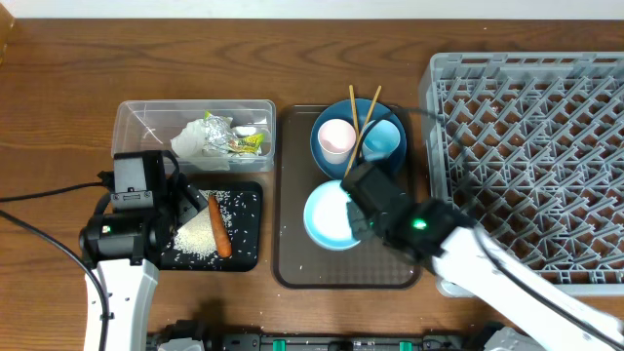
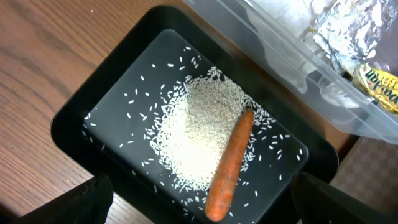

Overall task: Sort waste into correct bins and load items into the dishwasher rack
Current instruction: 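Carry the white bowl right over the dish rack, then lower the white bowl into the back of the dish rack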

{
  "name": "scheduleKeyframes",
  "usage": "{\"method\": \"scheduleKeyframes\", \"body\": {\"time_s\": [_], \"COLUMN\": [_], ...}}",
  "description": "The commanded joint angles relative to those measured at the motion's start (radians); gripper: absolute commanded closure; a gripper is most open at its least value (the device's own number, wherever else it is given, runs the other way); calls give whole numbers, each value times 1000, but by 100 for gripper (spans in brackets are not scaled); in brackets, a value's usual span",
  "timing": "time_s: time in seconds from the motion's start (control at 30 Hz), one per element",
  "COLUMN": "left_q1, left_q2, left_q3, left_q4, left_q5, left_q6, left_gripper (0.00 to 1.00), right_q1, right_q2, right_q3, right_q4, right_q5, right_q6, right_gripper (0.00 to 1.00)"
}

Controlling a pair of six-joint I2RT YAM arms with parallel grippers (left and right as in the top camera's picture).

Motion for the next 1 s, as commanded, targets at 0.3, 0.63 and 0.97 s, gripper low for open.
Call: {"method": "scheduleKeyframes", "body": {"time_s": [0.3, 0.63, 0.97], "left_q1": [6, 6, 6], "left_q2": [1, 1, 1], "left_q3": [-5, -5, -5], "left_q4": [-3, -3, -3], "left_q5": [-1, -1, -1], "left_q6": [0, 0, 0], "left_gripper": [0, 0, 0], "right_q1": [-301, -768, -927], "right_q2": [-132, 75, 432], "right_q3": [94, 94, 94], "right_q4": [128, 875, 1288], "right_q5": [749, 770, 840], "right_q6": [-623, -1079, -1220], "right_gripper": [99, 99, 99]}}
